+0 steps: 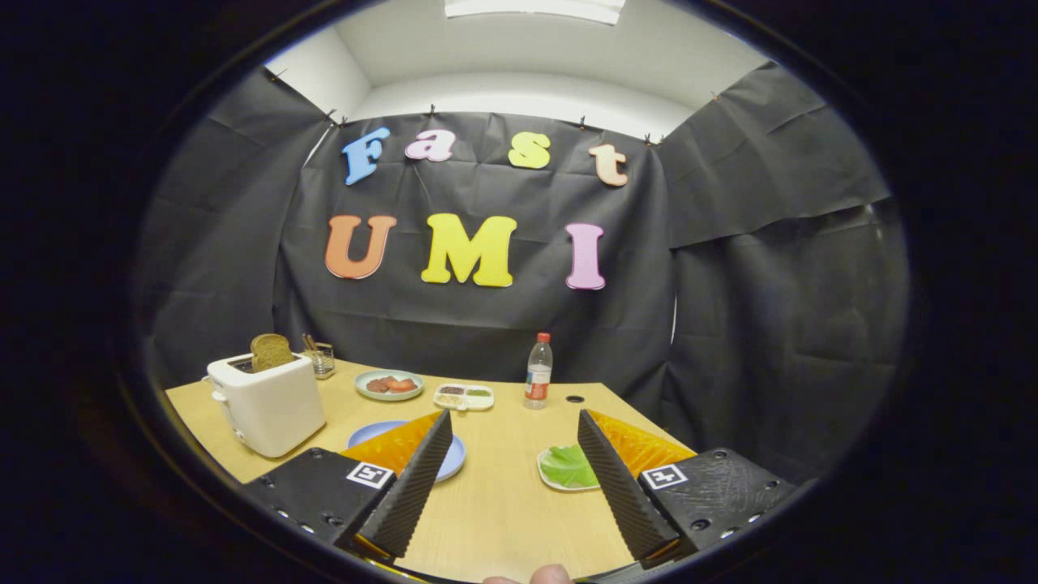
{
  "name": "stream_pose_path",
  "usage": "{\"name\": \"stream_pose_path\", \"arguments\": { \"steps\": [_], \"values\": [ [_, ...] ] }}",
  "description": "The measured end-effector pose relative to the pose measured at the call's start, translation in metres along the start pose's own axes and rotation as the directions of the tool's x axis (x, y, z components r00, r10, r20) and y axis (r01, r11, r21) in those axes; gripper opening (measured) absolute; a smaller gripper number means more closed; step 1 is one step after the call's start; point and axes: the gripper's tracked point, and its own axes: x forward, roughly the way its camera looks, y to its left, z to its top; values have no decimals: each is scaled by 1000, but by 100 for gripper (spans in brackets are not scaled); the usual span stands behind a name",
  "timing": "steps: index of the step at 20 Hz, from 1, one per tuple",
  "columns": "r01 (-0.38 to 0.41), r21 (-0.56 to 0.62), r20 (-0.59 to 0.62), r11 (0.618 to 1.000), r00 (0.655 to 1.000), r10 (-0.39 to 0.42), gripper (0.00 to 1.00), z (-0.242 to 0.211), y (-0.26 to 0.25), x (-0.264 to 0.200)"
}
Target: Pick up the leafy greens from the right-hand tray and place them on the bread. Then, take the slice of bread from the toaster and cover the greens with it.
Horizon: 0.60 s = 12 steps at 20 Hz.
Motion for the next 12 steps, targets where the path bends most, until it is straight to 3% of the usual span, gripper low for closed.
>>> {"name": "stream_pose_path", "arguments": {
  "steps": [12],
  "values": [
    [16,5,-36,1000,999,-16,95,-18,-26,2]
  ]
}}
